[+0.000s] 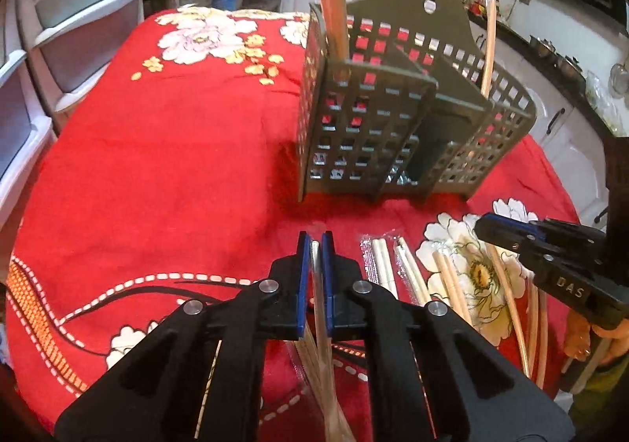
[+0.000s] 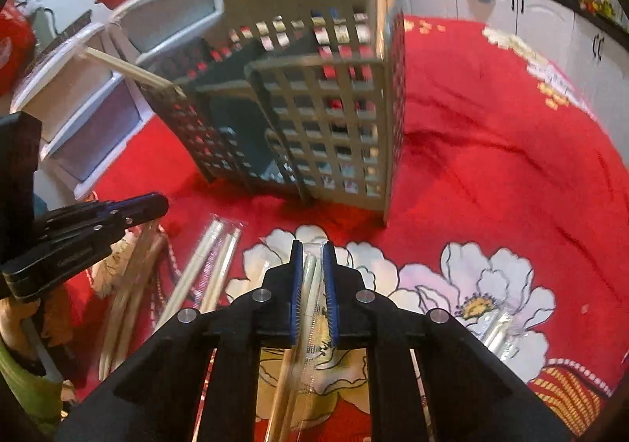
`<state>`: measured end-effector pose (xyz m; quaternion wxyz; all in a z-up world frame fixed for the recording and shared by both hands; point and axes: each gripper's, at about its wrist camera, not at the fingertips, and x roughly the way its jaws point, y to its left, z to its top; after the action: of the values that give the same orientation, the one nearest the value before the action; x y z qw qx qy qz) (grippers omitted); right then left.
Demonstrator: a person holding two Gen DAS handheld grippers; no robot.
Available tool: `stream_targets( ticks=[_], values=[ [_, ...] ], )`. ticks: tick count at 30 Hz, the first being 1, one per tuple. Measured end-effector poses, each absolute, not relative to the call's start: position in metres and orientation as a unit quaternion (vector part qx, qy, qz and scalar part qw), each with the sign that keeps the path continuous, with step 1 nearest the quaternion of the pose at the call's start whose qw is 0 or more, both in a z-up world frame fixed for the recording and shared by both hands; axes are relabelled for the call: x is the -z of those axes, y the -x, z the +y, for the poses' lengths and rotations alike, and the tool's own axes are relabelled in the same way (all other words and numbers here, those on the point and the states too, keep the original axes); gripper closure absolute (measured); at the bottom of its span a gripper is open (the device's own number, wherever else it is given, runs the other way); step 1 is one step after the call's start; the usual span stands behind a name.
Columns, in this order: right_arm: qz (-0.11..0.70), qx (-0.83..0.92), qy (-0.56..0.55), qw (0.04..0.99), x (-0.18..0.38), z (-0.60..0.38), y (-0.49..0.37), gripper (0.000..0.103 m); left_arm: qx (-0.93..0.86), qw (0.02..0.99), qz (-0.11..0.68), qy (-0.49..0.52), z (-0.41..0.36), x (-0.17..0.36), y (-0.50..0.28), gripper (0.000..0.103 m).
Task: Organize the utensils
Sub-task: 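Lift the chopsticks with the right tool while the left tool carries its pair above the caddy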
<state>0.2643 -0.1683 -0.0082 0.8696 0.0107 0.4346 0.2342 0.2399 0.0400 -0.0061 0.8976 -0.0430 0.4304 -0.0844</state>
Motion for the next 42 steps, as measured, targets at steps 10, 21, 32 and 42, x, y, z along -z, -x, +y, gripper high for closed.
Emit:
stream_targets(
  ticks=[10, 21, 32, 42],
  values=[
    [0.382, -0.255, 0.002, 0.888, -0.024, -0.17, -0.248, 0.094, 0.077, 0.914, 0.396, 0.044, 0.04, -0.023, -0.221, 0.101],
    [0.316, -0.266, 0.013, 0.91, -0.071, -0.175, -0.225, 0.096, 0.093, 0.928, 0.357, 0.052, 0.032, -0.058, -0.216, 0.102],
    [0.273, -0.26, 0.003, 0.926, -0.106, -0.19, -0.217, 0.097, 0.114, 0.94, 0.317, 0.052, 0.021, -0.096, -0.215, 0.102],
    [0.239, -0.25, -0.006, 0.938, -0.133, -0.204, -0.208, 0.097, 0.14, 0.945, 0.291, 0.056, 0.009, -0.122, -0.223, 0.102]
  ],
)
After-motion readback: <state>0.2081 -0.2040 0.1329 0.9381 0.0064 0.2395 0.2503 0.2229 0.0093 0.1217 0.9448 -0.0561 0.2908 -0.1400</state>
